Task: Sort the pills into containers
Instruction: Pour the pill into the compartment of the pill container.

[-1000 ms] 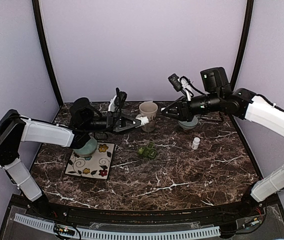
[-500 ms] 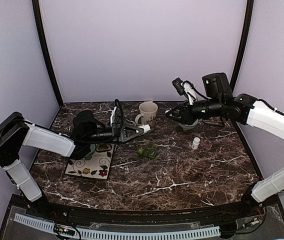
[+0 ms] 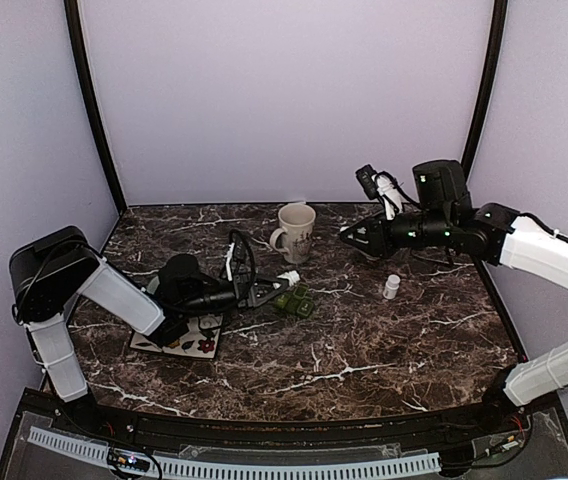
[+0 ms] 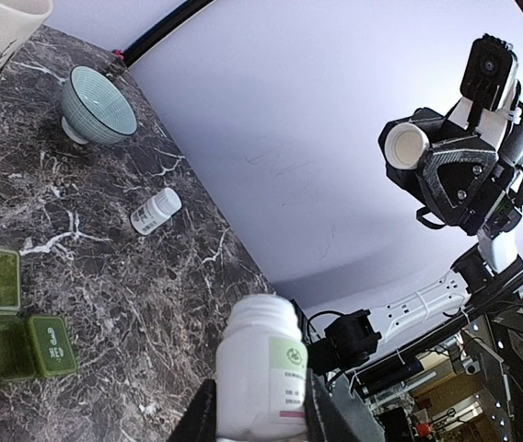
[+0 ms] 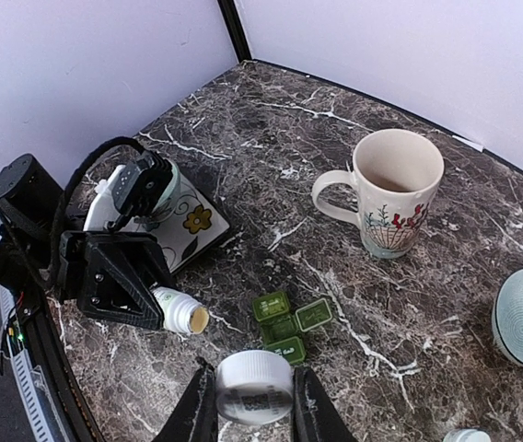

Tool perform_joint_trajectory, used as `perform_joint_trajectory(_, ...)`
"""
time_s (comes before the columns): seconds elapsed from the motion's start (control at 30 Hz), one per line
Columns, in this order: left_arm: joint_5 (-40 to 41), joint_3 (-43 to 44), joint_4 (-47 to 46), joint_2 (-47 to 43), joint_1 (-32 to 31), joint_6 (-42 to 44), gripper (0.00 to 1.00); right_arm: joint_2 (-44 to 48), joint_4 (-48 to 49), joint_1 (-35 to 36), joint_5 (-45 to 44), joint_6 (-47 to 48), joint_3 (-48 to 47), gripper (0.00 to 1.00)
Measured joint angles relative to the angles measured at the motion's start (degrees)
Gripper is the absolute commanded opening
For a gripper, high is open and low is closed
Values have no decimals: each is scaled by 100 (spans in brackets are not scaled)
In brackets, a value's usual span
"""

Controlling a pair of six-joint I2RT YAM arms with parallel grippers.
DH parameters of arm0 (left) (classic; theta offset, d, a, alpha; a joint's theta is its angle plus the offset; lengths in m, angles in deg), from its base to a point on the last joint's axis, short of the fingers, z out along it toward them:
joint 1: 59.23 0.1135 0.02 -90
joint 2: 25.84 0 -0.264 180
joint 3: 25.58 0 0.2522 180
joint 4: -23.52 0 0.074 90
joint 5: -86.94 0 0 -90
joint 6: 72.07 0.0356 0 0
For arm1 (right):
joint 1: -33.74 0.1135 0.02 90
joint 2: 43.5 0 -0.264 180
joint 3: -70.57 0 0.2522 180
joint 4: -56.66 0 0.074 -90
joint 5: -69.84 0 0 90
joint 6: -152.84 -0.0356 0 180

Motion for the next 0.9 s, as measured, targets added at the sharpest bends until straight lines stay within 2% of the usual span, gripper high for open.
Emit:
perform_joint_trajectory(0.3,675,-267,-544,243,-170,2,0,4,133,0,-136,13,107,0)
perform_joint_trajectory(0.9,1847,-363,-898,710,-485,-59,0,125,271,-48,-146,22,240,0)
